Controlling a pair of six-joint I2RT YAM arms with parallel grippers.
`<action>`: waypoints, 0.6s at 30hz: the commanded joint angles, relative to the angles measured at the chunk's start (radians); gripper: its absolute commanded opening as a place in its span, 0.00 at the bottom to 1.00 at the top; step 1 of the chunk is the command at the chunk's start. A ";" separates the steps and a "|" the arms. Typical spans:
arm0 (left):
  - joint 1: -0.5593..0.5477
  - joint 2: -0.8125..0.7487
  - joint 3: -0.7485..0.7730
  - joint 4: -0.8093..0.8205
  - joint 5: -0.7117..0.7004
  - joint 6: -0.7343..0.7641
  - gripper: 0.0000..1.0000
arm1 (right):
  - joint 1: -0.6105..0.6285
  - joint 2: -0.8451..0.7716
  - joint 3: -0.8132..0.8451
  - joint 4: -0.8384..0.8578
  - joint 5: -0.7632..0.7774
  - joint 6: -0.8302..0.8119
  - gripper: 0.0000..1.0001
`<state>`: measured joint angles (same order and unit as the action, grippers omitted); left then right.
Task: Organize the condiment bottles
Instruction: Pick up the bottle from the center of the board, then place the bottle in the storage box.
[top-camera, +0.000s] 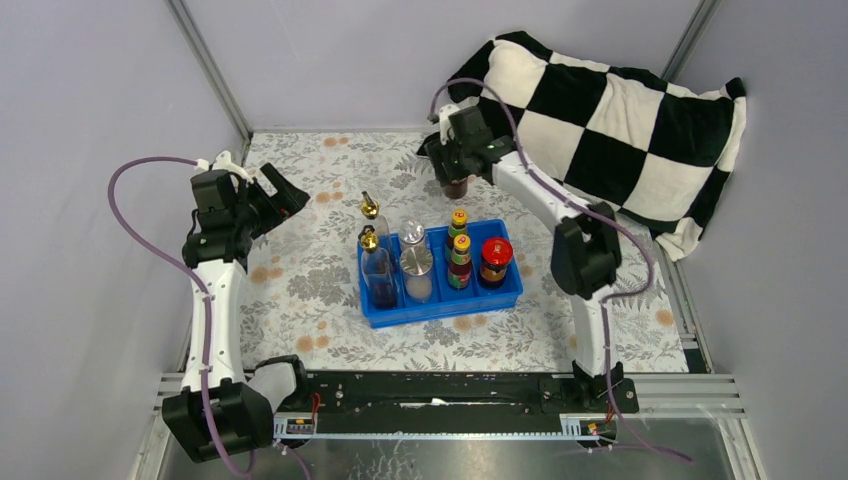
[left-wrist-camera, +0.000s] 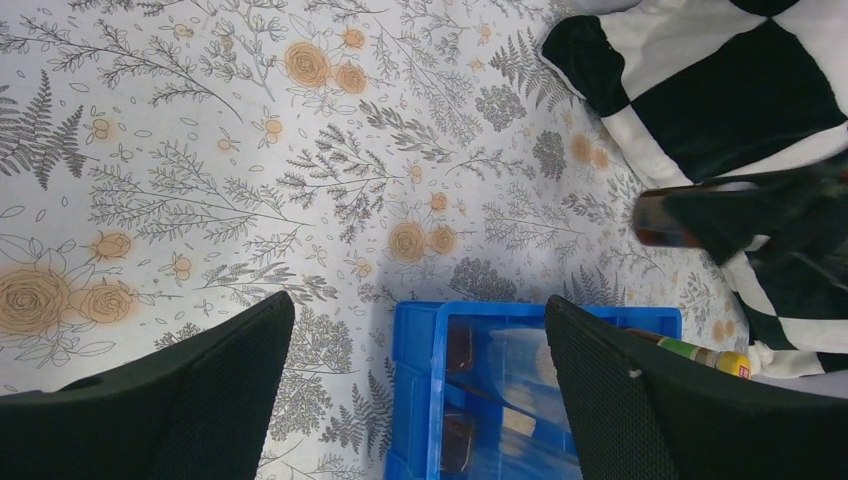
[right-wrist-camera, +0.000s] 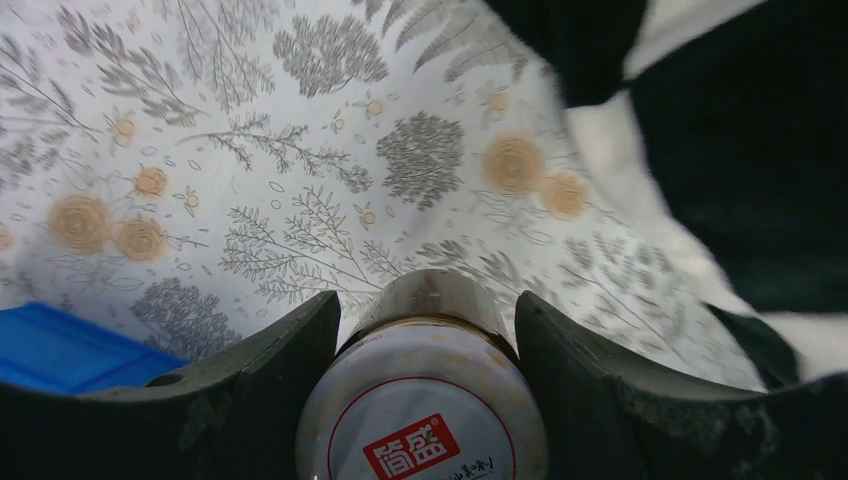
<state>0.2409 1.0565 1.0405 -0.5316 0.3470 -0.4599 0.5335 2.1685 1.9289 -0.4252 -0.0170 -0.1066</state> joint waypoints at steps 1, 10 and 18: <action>-0.015 -0.034 -0.011 0.016 0.021 0.011 0.99 | -0.014 -0.288 -0.052 0.066 0.072 0.023 0.52; -0.190 -0.048 -0.008 0.010 -0.107 -0.009 0.99 | -0.019 -0.608 -0.427 0.073 0.119 0.066 0.53; -0.295 -0.055 0.012 -0.013 -0.196 -0.024 0.99 | -0.021 -0.733 -0.649 0.132 0.083 0.121 0.53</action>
<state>-0.0460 1.0206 1.0355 -0.5385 0.2169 -0.4751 0.5140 1.4994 1.3140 -0.3969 0.0685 -0.0296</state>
